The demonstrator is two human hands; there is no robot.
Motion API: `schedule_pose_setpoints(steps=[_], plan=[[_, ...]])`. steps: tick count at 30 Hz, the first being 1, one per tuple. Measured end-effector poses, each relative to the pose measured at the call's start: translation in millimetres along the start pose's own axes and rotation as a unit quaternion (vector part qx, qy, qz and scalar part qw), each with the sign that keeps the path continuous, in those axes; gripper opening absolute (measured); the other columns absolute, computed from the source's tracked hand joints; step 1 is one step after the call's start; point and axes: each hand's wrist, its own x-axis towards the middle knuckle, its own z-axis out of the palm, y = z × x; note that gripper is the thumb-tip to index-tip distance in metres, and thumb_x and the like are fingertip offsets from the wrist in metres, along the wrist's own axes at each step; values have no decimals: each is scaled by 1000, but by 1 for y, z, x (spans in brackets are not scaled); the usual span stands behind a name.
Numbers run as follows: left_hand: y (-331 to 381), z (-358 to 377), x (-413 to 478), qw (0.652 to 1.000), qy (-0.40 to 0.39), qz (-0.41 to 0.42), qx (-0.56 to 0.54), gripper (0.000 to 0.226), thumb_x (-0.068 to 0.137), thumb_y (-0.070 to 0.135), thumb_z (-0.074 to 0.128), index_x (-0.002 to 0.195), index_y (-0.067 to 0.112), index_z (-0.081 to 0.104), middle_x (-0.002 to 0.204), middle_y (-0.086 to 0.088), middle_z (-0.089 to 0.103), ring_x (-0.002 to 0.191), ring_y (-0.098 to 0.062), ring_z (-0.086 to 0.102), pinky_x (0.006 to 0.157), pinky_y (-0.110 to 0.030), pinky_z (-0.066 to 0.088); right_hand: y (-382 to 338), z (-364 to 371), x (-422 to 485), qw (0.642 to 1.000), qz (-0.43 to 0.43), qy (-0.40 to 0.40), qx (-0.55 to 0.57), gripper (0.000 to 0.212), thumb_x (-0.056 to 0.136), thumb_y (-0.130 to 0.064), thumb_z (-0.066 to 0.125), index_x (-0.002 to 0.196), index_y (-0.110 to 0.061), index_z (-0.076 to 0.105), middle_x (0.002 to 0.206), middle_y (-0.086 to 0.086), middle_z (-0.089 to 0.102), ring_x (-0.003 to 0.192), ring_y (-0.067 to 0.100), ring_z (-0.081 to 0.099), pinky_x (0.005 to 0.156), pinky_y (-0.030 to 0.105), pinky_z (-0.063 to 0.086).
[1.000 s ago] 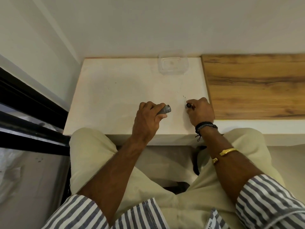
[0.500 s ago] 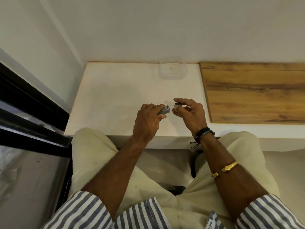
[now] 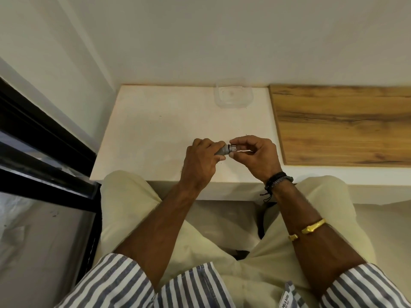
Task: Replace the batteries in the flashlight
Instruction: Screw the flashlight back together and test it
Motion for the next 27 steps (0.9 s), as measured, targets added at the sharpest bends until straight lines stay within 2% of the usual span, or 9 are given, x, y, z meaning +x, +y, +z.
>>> schedule_pose_setpoints(steps=[5,11,14,17,21,25,27], plan=[[1,-1,-1,1000,0,10,7,32,92,23,67,123,15,66,102,-7,68,93,-28,54,75,-41,46,2,0,0,1000,1,-9,-4,28,80,-10,85,106,-17,80,101,0,79,95,16,74,91,44,61],[-1,0,-2,1000,3,17,25,32,89,20,72,121,15,68,101,-6,69,93,-28,56,74,-38,44,-1,0,-1,1000,-2,-17,-23,29,83,-19,83,111,-16,79,100,1,79,89,14,75,91,40,61],[-2,-1,-2,999,11,32,39,32,87,17,74,118,17,68,100,-5,69,93,-27,56,73,-36,41,-3,1,-1,999,6,-27,-29,28,87,-23,79,113,-13,77,90,3,79,75,14,76,82,40,64],[-2,-3,-4,998,21,39,44,31,87,18,73,118,19,67,100,-3,68,94,-26,55,73,-37,44,-6,5,-3,999,15,-23,-36,24,92,-29,73,105,-9,76,75,3,75,62,12,73,70,34,65],[-2,-5,-5,998,32,48,36,30,87,18,72,117,18,67,99,-2,67,96,-25,54,74,-36,42,-11,6,-5,999,27,-19,-20,27,95,-35,70,96,-8,75,68,3,74,55,13,72,62,28,63],[-3,-4,-5,998,27,55,27,31,89,22,69,119,18,67,100,-2,67,97,-24,54,77,-38,44,-17,6,-6,996,78,-28,-32,46,98,-49,58,85,-7,72,65,6,71,47,17,68,49,31,60],[-1,-2,-5,998,22,54,18,30,90,23,67,119,18,67,101,-2,67,97,-25,53,77,-39,44,-19,6,-7,993,96,-33,-52,55,100,-55,50,84,-8,74,64,5,72,45,17,66,48,31,59]])
